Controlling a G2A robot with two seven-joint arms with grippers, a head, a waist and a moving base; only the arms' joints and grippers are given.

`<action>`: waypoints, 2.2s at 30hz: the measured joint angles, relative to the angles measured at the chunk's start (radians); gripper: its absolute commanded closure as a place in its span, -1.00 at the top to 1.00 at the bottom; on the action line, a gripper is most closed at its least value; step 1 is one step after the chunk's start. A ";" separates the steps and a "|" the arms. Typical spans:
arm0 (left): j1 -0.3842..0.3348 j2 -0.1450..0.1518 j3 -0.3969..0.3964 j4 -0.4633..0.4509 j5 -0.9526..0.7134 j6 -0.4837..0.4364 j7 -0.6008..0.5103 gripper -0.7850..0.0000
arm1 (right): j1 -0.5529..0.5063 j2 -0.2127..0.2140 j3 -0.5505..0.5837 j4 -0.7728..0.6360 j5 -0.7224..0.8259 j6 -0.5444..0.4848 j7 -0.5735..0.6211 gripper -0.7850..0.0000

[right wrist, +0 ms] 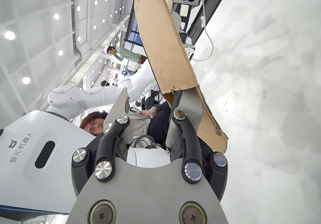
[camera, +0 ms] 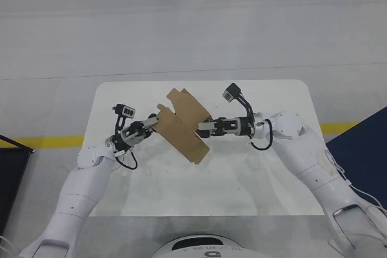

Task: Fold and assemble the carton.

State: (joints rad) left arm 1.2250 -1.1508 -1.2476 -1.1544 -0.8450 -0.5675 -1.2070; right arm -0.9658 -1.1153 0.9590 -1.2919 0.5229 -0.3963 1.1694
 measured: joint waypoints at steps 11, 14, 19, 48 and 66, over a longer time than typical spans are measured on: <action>-0.003 0.009 0.005 -0.032 0.280 -0.079 0.066 -1.00 | -0.006 -0.001 0.011 -0.006 -0.022 -0.012 -0.002 -0.15; 0.007 0.013 0.003 -0.054 0.354 -0.089 0.105 -1.00 | -0.008 -0.001 0.013 -0.010 -0.027 -0.011 -0.004 -0.22; 0.025 0.017 -0.004 -0.086 0.416 -0.114 0.147 -0.97 | -0.013 0.000 0.019 -0.014 -0.052 -0.001 -0.022 -0.46; 0.082 0.056 0.009 -0.251 0.606 -0.198 0.153 1.00 | -0.046 -0.001 0.075 0.004 0.059 -0.022 -0.008 -1.00; 0.090 0.052 0.034 -0.304 0.998 -0.072 0.479 1.00 | 0.013 -0.029 -0.013 0.035 0.088 0.040 0.131 -1.00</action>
State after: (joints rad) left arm 1.3150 -1.0992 -1.2133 -1.4588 0.1529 -0.6391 -0.7282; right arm -0.9528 -1.1445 0.9464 -1.2567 0.6111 -0.3562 1.3009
